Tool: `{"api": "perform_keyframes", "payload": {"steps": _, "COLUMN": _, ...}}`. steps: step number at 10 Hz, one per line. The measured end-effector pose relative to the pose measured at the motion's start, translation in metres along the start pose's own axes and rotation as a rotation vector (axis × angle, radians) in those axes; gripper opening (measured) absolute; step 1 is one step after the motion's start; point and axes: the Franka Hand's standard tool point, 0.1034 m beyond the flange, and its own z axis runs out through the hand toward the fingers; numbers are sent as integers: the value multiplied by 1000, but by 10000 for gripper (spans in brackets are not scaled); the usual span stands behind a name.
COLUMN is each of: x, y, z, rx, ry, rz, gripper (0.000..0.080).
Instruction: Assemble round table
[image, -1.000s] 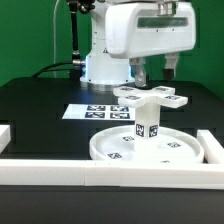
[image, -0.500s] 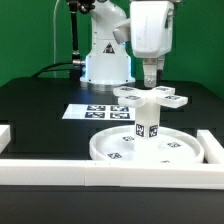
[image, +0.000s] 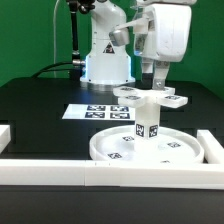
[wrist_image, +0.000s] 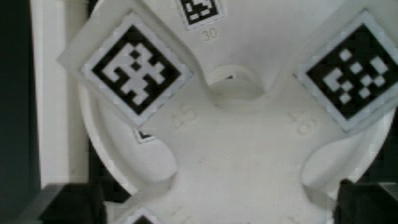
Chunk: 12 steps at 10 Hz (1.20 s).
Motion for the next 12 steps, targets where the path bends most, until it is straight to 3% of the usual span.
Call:
{"api": "perform_keyframes", "payload": {"steps": 11, "x": 0, "y": -7, "z": 17, "rx": 30, "ry": -2, "rz": 5, "gripper": 649}}
{"api": "perform_keyframes", "payload": {"steps": 12, "x": 0, "y": -7, "z": 17, "rx": 31, "ry": -2, "rz": 6, "gripper": 522}}
